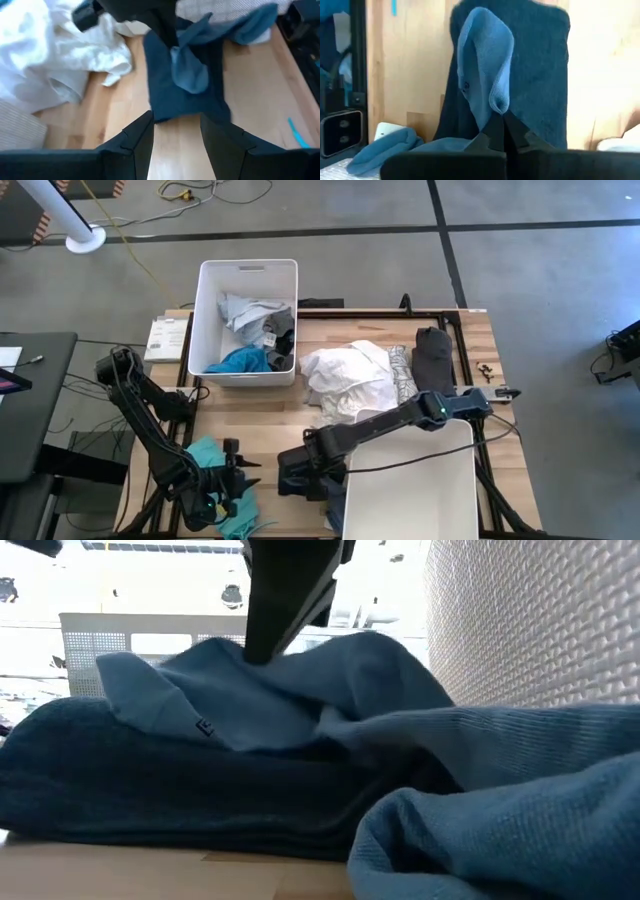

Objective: Sort clothes
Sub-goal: Put the gray sock into the top white laundry bin

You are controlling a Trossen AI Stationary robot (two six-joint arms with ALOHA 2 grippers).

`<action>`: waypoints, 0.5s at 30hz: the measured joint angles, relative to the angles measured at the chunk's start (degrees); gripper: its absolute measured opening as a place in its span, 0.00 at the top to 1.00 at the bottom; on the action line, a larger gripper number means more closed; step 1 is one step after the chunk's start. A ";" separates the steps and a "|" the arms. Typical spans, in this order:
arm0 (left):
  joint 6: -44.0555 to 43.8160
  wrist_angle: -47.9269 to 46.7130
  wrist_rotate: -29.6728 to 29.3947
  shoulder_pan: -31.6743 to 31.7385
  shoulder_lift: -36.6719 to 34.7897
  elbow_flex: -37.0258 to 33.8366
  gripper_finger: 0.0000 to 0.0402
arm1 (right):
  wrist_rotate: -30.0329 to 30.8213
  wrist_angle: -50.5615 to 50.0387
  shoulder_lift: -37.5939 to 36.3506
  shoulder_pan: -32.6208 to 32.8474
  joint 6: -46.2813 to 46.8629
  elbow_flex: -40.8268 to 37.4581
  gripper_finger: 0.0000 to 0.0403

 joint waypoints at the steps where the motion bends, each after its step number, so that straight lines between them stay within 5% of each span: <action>1: 0.26 0.05 -1.09 0.00 0.00 0.00 0.61 | 0.14 -0.03 -0.35 0.06 -0.14 -0.02 1.00; 10: 8.38 6.50 -9.27 0.20 0.00 0.00 0.61 | 4.80 2.17 -6.21 0.37 -2.69 0.14 1.00; 15: 12.07 9.50 -11.75 2.06 0.00 0.00 0.53 | 7.42 4.80 -10.59 0.69 -5.28 0.14 1.00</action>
